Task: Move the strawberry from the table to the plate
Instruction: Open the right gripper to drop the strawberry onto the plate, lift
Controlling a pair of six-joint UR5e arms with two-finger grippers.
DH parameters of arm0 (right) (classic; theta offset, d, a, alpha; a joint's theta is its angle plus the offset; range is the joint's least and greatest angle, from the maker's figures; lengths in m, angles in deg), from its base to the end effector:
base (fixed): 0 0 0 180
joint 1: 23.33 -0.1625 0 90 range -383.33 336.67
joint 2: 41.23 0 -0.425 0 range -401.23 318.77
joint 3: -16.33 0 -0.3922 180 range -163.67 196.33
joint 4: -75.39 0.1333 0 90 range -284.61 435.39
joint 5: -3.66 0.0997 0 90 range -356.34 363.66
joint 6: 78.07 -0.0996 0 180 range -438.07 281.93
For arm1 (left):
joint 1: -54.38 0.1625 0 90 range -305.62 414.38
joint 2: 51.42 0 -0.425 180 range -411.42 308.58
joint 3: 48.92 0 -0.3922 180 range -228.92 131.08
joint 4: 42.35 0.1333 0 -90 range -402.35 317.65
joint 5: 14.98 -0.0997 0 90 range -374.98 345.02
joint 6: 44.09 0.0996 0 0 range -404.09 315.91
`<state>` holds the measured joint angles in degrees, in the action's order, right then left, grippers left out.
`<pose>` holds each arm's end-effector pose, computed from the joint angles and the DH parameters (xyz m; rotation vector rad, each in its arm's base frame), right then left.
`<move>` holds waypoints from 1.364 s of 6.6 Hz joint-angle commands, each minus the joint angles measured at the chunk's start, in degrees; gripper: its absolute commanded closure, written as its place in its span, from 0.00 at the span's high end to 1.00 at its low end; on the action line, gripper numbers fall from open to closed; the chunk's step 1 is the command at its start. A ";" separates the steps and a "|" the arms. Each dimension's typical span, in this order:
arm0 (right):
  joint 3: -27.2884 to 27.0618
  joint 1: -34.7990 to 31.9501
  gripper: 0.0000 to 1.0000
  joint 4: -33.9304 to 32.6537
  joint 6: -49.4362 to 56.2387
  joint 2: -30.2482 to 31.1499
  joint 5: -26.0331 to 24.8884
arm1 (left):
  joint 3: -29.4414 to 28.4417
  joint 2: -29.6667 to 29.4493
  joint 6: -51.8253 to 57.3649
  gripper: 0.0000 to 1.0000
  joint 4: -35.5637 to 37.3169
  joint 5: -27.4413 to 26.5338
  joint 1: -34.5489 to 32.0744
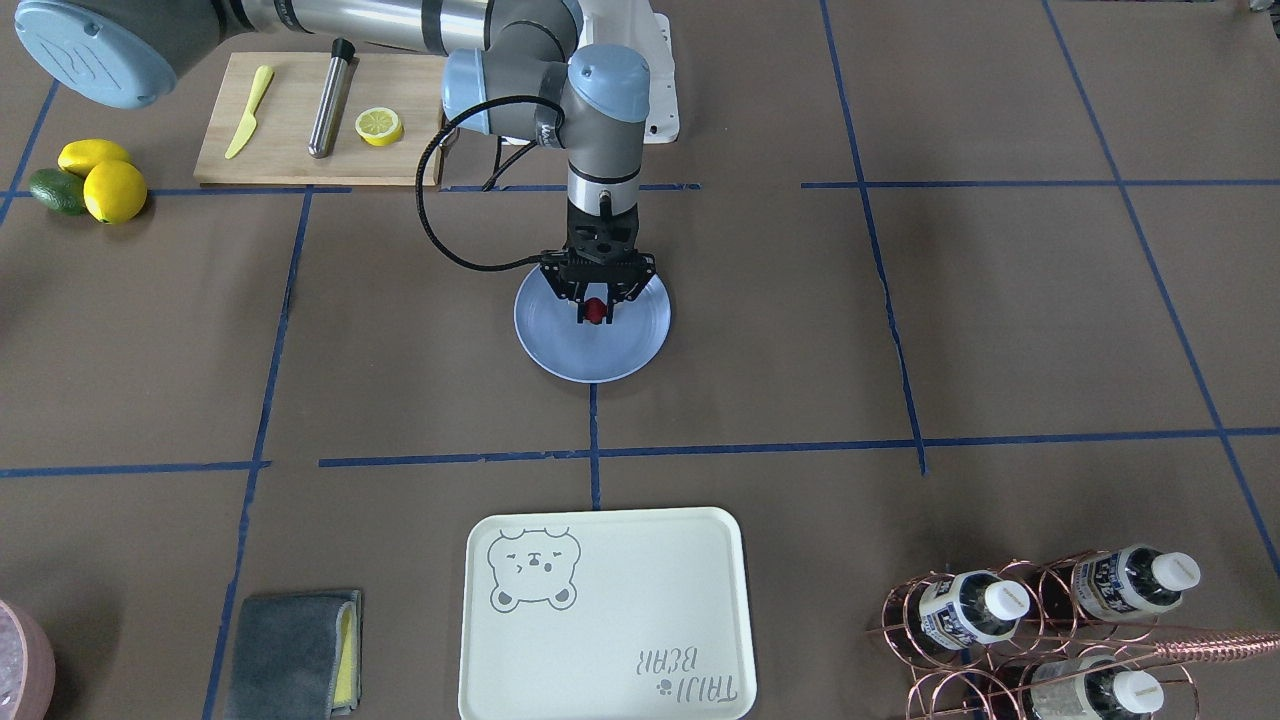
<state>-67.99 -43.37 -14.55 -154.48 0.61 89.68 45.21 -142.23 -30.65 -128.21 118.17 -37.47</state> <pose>-0.6533 -0.3875 0.1869 0.2783 -0.6918 0.1331 -0.0812 -0.4951 0.6249 0.1136 0.7459 0.1979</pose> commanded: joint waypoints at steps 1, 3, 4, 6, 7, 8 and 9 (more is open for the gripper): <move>-0.14 -0.08 1.00 0.03 0.12 -0.01 -0.41 | 0.00 0.02 0.00 1.00 -0.10 0.00 0.00; -5.72 -4.35 1.00 -0.58 1.61 0.86 1.67 | -0.08 -0.06 -0.08 1.00 -0.27 -0.08 0.09; -13.07 -10.48 1.00 -0.59 9.10 6.53 9.44 | -0.95 -0.50 -0.17 1.00 0.59 -0.78 0.18; -25.15 -26.28 1.00 -2.51 29.71 19.45 25.26 | -0.78 0.11 -0.08 1.00 0.69 -0.61 0.18; -28.15 -33.67 1.00 -2.35 43.93 28.03 31.60 | -0.96 -0.06 -0.35 1.00 0.69 0.00 0.18; -29.65 -41.14 1.00 -2.26 55.03 34.90 34.97 | -0.09 0.20 -0.43 1.00 0.78 0.09 0.09; -29.58 -48.96 1.00 -2.17 64.80 43.24 36.92 | 0.00 0.20 -0.35 1.00 0.69 0.09 0.09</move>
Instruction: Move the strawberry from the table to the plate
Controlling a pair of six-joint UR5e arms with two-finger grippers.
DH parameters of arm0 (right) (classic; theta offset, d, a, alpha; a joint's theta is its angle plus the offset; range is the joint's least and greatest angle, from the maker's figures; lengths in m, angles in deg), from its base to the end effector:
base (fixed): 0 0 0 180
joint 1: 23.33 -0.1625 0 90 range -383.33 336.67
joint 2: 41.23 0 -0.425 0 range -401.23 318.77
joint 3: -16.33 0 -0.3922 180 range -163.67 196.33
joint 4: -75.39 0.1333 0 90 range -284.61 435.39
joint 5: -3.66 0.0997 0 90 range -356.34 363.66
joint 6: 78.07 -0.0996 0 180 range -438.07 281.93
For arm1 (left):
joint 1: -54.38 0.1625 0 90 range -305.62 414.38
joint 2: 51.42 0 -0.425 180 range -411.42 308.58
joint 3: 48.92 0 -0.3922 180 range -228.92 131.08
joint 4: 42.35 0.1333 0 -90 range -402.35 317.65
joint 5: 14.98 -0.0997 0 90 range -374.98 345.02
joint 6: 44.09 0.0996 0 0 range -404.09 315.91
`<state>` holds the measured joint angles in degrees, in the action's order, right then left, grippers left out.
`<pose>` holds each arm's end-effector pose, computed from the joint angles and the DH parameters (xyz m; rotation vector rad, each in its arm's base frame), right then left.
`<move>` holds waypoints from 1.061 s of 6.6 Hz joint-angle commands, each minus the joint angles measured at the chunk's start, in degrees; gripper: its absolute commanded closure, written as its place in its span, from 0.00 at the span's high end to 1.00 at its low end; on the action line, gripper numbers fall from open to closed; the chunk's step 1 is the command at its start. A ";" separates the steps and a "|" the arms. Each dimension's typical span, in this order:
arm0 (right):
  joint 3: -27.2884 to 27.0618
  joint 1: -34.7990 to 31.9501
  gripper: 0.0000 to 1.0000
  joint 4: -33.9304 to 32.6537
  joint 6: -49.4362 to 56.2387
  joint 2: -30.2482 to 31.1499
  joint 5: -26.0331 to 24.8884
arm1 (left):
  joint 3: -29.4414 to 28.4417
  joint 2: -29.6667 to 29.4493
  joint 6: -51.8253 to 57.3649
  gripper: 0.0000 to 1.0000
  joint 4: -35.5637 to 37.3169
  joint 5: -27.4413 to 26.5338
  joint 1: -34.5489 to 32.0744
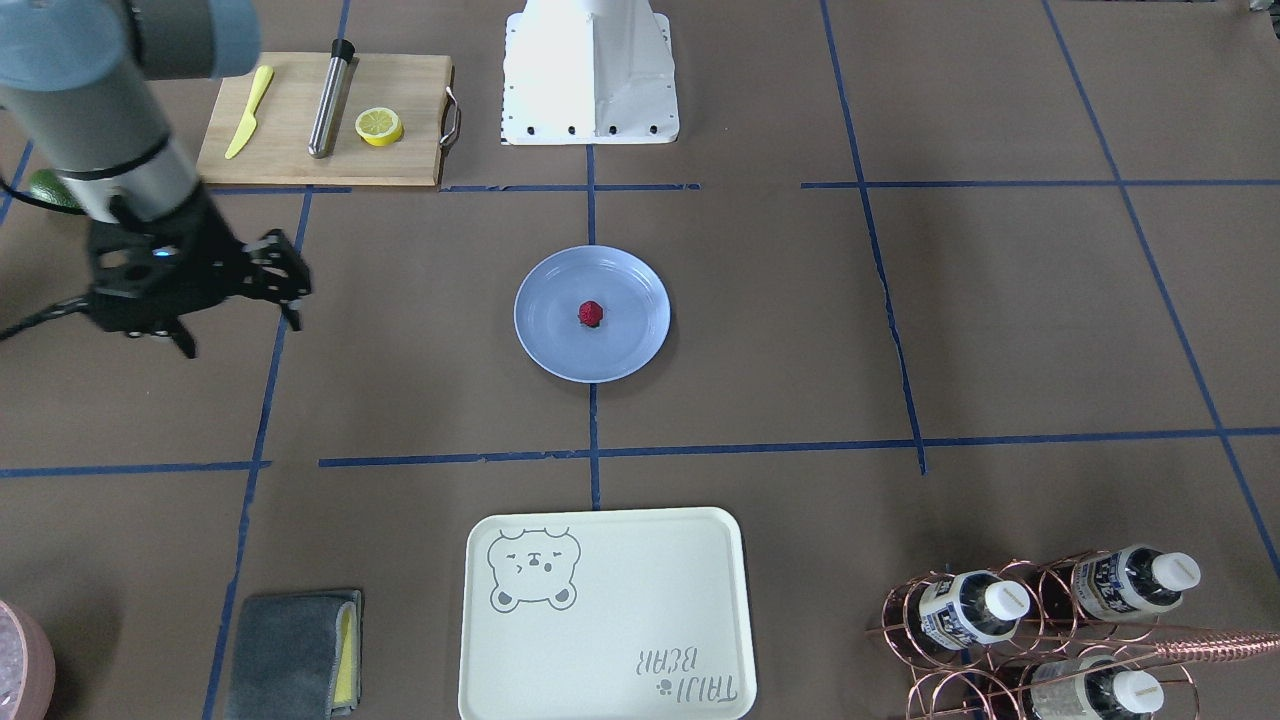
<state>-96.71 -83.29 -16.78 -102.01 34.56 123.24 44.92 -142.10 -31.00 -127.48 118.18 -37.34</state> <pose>-0.2014 -0.5164 0.3507 0.3070 -0.7184 -0.2590 -0.0800 -0.4931 0.6298 0.0915 0.7489 0.1867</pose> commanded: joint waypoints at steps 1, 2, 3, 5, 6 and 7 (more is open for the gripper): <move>0.18 -15.04 1.00 2.76 17.47 20.34 2.85 | 0.38 0.16 0.01 1.00 -0.13 0.18 -0.03; 5.06 -20.66 1.00 6.88 18.22 24.01 3.02 | 0.38 0.16 0.10 1.00 -0.13 0.87 -0.03; 9.20 -26.03 1.00 9.44 21.45 24.92 5.81 | 0.99 0.16 0.19 1.00 -0.13 3.06 -0.03; 11.27 -31.86 1.00 9.47 28.85 25.37 15.19 | 2.75 1.03 0.45 1.00 -0.13 3.25 -0.03; 11.35 -32.49 1.00 9.55 28.95 25.46 16.37 | 2.84 1.12 0.45 1.00 -0.13 3.25 -0.03; 11.18 -32.50 1.00 9.64 28.69 25.54 15.69 | 2.93 1.38 0.45 1.00 -0.21 3.25 -0.03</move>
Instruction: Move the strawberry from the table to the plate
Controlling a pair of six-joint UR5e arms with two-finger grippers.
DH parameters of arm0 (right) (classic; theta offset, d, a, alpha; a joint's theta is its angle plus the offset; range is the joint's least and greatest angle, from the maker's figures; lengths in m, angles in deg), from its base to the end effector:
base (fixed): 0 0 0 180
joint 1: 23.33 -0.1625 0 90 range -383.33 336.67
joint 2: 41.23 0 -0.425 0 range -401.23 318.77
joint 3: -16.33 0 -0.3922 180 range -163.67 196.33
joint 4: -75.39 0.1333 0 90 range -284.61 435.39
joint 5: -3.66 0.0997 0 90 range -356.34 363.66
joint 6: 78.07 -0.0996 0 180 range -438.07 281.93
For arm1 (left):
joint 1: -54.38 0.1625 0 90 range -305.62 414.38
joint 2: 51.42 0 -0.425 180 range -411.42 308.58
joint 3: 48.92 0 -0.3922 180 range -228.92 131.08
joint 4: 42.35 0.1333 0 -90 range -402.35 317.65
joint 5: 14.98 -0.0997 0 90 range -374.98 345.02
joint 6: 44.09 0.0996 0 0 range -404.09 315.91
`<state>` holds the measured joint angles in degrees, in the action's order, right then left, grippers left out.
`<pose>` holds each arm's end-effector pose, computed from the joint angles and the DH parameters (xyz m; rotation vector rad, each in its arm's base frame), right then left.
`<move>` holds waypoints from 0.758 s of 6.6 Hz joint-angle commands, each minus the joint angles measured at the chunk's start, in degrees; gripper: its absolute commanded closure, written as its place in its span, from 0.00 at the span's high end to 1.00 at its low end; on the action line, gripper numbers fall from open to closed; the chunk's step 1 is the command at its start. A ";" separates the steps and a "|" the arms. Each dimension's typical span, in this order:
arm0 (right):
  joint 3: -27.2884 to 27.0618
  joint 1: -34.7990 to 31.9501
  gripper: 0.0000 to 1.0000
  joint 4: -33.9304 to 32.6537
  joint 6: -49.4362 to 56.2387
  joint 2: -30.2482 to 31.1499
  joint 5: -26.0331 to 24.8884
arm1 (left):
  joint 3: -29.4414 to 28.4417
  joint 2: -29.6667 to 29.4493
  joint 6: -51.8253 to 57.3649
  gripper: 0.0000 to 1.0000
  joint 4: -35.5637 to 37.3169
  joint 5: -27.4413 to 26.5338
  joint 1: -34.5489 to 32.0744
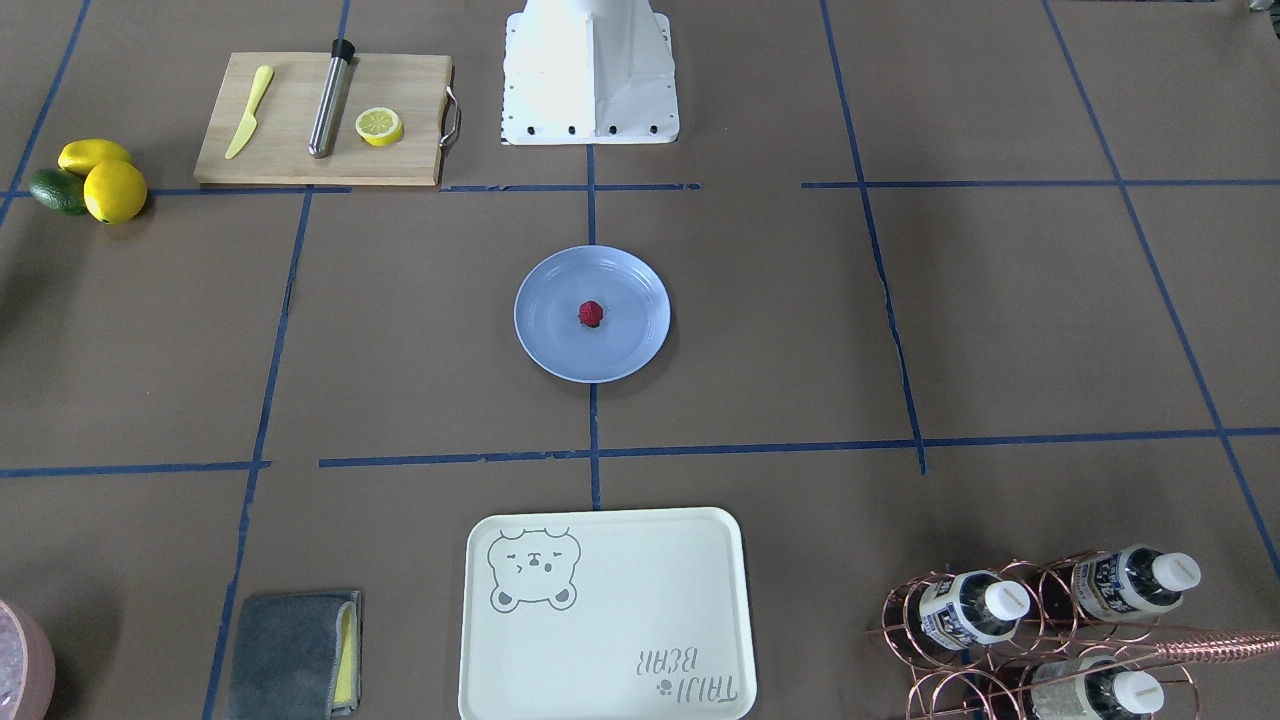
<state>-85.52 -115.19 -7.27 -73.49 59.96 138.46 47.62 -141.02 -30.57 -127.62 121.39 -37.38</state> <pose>0.0767 -0.4160 0.6310 0.1761 -0.7722 -0.0996 -0.0762 -0.4862 0.6118 0.1309 0.8005 0.2039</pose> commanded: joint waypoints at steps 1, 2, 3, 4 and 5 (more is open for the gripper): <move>0.34 -0.60 1.00 0.13 0.70 0.76 0.46 | 0.23 0.39 0.02 1.00 -0.07 -0.05 0.00; 0.25 -0.60 1.00 1.00 0.61 1.55 0.38 | 0.23 0.74 0.02 1.00 -0.07 0.04 0.00; 0.43 -0.51 1.00 1.70 0.26 1.55 0.46 | 0.31 1.09 0.02 1.00 -0.42 0.04 0.00; 0.60 -0.51 1.00 1.71 0.09 1.64 0.98 | 0.23 1.09 -0.07 1.00 -0.42 -0.05 0.00; 0.69 -0.51 1.00 1.62 0.09 1.64 0.99 | 0.14 1.09 -0.07 1.00 -0.51 -0.05 0.09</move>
